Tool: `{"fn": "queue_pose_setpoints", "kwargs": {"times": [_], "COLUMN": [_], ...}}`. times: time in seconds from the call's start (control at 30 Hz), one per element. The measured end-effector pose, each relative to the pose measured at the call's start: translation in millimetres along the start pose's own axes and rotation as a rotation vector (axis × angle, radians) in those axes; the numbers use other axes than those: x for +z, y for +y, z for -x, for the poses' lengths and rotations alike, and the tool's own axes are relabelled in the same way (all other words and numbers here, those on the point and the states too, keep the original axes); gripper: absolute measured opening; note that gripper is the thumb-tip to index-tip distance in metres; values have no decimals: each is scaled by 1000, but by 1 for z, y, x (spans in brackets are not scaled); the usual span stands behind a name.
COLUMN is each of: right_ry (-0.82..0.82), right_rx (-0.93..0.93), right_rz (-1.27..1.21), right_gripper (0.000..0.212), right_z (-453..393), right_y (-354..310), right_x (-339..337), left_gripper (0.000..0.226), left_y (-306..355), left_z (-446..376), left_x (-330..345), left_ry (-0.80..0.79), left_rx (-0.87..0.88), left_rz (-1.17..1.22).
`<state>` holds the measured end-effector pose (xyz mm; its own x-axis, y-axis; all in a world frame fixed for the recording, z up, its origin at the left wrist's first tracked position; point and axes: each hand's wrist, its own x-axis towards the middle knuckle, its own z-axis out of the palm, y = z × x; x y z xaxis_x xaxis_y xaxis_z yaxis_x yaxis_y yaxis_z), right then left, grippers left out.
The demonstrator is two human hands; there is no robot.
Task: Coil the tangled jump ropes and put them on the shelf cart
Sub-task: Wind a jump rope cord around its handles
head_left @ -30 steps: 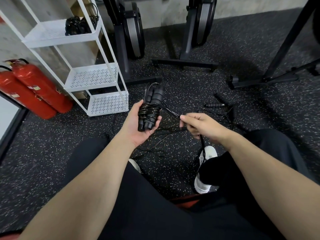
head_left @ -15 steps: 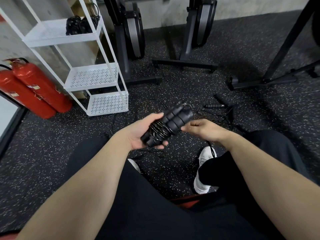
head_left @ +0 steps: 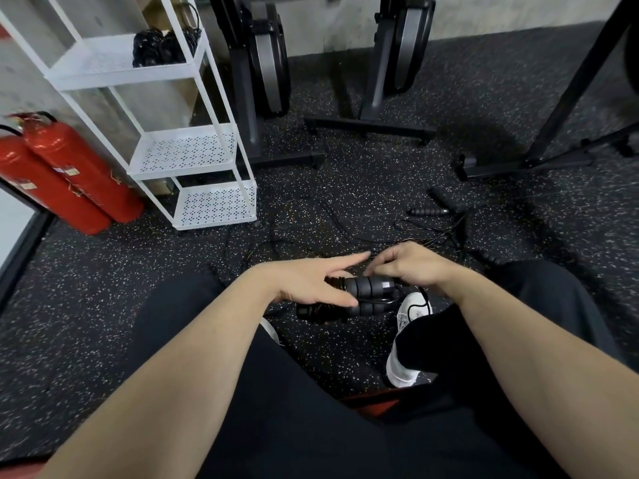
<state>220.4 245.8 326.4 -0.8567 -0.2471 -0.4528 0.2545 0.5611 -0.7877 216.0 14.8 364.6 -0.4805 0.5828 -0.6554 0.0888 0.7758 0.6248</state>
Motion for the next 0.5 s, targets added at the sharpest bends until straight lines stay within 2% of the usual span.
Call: {"fn": "queue_pose_setpoints", "kwargs": {"times": [0.03, 0.1, 0.3, 0.37, 0.47, 0.5], "right_ry": [5, 25, 130, 169, 221, 240], "right_rx": [1, -9, -52, -67, -101, -103], "right_rz": [-23, -24, 60, 76, 103, 102], "right_gripper": [4, 7, 10, 8, 8, 7], "right_z": [2, 2, 0, -2, -8, -10], "right_y": [-3, -7, -13, -13, -10, -8], "right_x": [1, 4, 17, 21, 26, 27], "left_gripper": [94, 103, 104, 93, 46, 36], "left_y": [-1, -1, -8, -7, -4, -5], "left_z": [-2, -7, -19, -19, -21, -24], "left_x": [0, 2, 6, 6, 10, 11], "left_ry": [-7, 0, 139, 199, 319, 360], "left_rx": [-10, -18, -34, -43, -19, -8], "left_rz": [-15, -63, -126, -181, -218, -206]}}
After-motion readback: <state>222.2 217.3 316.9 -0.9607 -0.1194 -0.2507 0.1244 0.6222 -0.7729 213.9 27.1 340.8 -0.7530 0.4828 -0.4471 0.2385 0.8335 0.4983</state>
